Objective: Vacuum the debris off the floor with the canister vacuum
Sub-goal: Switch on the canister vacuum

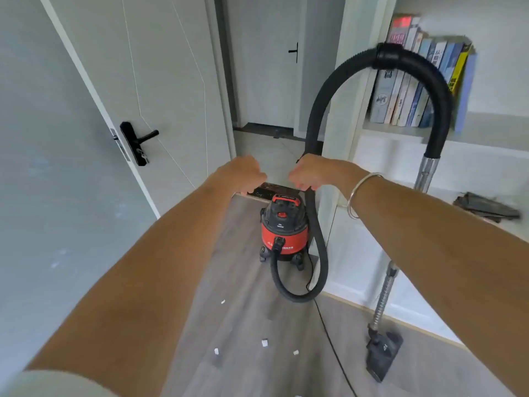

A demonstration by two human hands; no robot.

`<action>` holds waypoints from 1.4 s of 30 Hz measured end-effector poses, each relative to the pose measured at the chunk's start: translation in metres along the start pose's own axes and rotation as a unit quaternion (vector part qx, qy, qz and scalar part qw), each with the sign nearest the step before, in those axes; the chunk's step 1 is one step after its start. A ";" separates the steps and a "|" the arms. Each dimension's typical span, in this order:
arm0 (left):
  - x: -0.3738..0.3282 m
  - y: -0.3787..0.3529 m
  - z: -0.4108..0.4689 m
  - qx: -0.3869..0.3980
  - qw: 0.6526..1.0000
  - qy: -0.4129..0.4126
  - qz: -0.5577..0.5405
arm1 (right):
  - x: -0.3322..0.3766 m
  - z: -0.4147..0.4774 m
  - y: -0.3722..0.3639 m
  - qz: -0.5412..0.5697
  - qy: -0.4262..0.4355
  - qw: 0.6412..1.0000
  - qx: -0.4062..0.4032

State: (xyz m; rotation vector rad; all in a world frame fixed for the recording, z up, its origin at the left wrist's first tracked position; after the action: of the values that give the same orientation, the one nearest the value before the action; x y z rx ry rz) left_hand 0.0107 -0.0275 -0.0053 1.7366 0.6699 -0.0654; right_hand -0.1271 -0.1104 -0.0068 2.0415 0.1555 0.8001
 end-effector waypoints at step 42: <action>0.166 -0.223 0.688 0.284 0.914 -0.247 0.147 | -0.211 0.640 -0.196 0.188 -0.320 0.928 0.021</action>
State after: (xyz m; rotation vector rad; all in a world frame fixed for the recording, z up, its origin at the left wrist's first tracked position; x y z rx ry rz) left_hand 0.2533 -0.5600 -0.4618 2.2413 -0.0052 -0.5163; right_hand 0.1255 -0.5353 -0.5044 2.2979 -0.6066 0.3088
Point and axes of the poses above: each hand's wrist, its own z-axis towards the middle knuckle, its own y-axis out of the back of the hand, x = y × z, the point moved 3 cm from there along z, towards the middle knuckle, and after that the axes turned 7 degrees about x, right-handed, at the moved point
